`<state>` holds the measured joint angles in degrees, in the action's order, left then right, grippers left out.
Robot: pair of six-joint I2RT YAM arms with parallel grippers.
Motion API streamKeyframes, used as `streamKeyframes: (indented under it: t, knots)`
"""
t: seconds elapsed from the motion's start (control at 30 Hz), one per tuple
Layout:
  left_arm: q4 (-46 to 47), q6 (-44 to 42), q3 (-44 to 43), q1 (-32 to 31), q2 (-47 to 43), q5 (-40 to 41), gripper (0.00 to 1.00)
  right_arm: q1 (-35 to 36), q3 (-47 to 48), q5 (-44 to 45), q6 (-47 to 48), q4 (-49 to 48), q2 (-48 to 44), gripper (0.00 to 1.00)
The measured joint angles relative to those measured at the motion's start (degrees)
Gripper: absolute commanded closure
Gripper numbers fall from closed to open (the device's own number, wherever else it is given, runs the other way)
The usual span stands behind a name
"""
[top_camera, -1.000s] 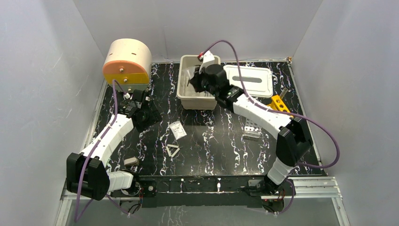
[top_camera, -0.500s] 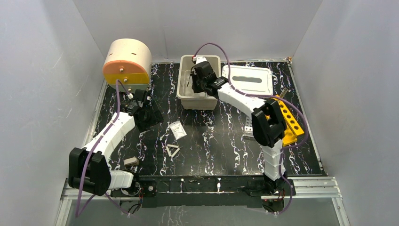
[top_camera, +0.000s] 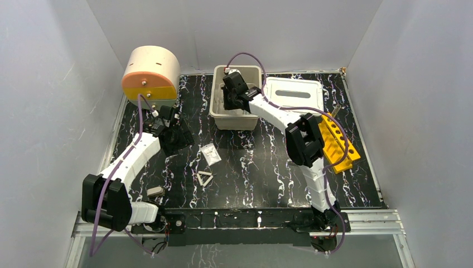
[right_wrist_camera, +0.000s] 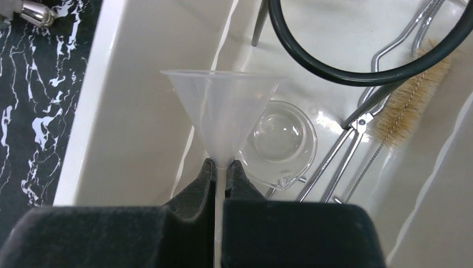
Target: Organize the chemistry lab equipment
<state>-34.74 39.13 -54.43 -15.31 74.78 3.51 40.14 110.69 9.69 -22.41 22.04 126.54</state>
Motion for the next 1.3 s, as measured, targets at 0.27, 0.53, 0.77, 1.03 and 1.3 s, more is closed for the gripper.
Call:
streamKeyframes:
  t: [0.27, 0.53, 0.77, 1.03, 1.3]
  knots:
    - [0.5, -0.2, 0.0, 0.0, 0.0, -1.6, 0.28, 0.0, 3.8, 1.2, -2.9, 4.1, 3.0, 0.75]
    - [3.0, -0.6, 0.7, 0.0, 0.1, -6.2, 0.28, 0.0, 5.1, 0.8, -2.7, 5.9, 3.0, 0.56]
    - [4.3, -0.5, 1.5, 0.0, 1.8, -8.7, 0.26, 0.0, 2.0, -1.7, -1.2, 7.1, -3.8, 0.43]
    - [5.4, 0.1, 2.6, 0.0, 2.6, -10.2, 0.32, 0.4, -9.2, -4.3, 0.0, 5.0, -20.2, 0.47]
    - [6.0, 1.9, 4.2, 0.0, 2.6, -10.1, 0.37, 9.8, -20.2, -2.8, -1.4, 2.3, -24.5, 0.43]
